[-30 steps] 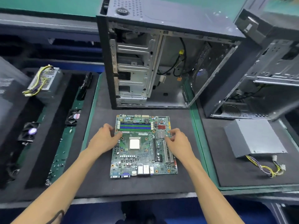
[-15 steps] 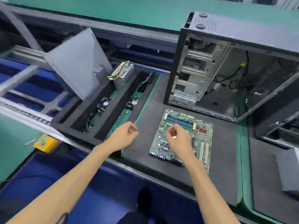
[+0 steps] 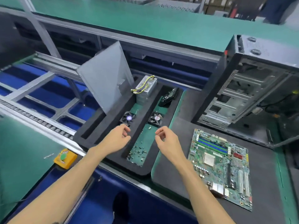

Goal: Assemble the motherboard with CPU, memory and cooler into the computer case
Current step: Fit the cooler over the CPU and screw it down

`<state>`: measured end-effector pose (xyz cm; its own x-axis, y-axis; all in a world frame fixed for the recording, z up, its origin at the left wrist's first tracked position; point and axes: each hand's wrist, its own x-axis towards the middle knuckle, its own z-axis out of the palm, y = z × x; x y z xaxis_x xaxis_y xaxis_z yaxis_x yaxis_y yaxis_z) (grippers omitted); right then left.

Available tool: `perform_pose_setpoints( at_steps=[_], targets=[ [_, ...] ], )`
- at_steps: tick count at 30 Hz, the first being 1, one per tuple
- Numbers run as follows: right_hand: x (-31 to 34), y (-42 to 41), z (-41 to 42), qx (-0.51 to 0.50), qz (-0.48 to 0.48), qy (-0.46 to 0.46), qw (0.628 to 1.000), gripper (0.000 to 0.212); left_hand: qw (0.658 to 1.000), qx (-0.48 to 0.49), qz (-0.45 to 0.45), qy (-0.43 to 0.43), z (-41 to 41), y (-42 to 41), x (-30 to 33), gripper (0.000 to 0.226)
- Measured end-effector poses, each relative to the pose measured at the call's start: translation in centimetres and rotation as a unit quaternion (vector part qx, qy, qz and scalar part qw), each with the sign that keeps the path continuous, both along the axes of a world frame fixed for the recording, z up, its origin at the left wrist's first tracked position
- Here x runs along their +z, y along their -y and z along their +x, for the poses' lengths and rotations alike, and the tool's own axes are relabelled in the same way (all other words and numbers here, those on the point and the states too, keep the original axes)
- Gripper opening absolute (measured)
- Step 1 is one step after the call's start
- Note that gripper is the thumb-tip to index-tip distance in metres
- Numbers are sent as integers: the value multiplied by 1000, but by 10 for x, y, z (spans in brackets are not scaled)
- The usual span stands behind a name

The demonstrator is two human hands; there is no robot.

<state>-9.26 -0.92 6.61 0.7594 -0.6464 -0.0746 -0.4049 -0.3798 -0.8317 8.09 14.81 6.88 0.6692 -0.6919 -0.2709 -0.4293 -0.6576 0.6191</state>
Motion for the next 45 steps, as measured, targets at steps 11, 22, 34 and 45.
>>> perform_pose_setpoints(
  at_steps=[11, 22, 34, 45],
  targets=[
    [-38, -14, 176, -26, 5, -92, 995, 34, 980, -178, 60, 69, 159, 46, -42, 65],
    [-65, -10, 207, -77, -3, -133, 988, 37, 880, -353, 199, 249, 183, 98, -101, 99],
    [-59, 2, 192, -160, 74, -62, 982, 30, 899, -309, 82, 301, 195, 105, -82, 82],
    [-6, 8, 183, -296, 303, 192, 885, 71, 938, -158, -116, 287, 136, 126, 27, 90]
  ],
)
